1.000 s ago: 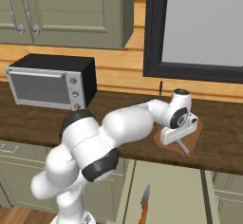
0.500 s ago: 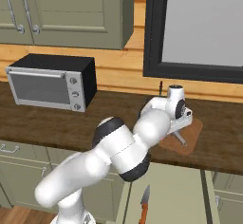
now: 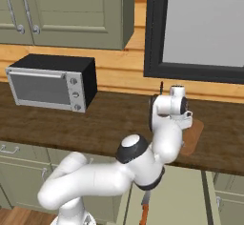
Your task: Place the appropriate cutting tool for cutting the potato skin on the cutting board.
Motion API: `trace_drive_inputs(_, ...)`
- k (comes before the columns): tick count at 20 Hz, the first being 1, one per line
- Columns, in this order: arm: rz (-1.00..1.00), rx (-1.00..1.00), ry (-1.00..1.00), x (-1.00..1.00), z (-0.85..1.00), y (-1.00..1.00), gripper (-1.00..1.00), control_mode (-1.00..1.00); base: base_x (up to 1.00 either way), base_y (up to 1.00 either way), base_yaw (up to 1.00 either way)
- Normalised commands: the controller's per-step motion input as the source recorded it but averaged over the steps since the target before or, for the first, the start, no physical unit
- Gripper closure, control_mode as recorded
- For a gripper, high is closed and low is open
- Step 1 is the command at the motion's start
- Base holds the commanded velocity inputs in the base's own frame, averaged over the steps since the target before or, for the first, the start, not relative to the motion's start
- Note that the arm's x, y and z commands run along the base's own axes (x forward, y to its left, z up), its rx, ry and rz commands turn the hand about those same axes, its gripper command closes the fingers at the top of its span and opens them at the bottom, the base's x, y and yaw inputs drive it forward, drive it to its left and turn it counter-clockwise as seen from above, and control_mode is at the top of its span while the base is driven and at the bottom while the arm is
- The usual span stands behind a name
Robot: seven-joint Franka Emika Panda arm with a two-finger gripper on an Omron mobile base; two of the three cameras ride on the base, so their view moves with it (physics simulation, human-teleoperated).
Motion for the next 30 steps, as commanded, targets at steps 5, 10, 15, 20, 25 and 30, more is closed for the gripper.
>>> trace_drive_inputs(5,0.00,-0.02,-0.02,-0.28,-0.02,0.54,-1.00,-1.00,0.00,0.00,0.00)
trace_drive_inputs(10,0.00,-0.06,-0.13,-0.52,0.33,0.72,-1.00,-1.00,0.00,0.00,0.00)
trace_drive_inputs(15,0.00,-0.09,-0.09,-0.36,0.15,0.94,-1.00,-1.00,0.00,0.00,0.00)
trace_drive_inputs(20,0.00,-0.09,-0.04,-0.52,0.35,0.87,-1.00,-1.00,0.00,0.00,0.00)
trace_drive_inputs(25,0.00,-0.07,-0.06,-0.75,0.41,0.80,-1.00,-1.00,0.00,0.00,0.00)
trace_drive_inputs(30,0.00,-0.07,-0.02,-0.85,0.42,0.81,-1.00,-1.00,0.00,0.00,0.00)
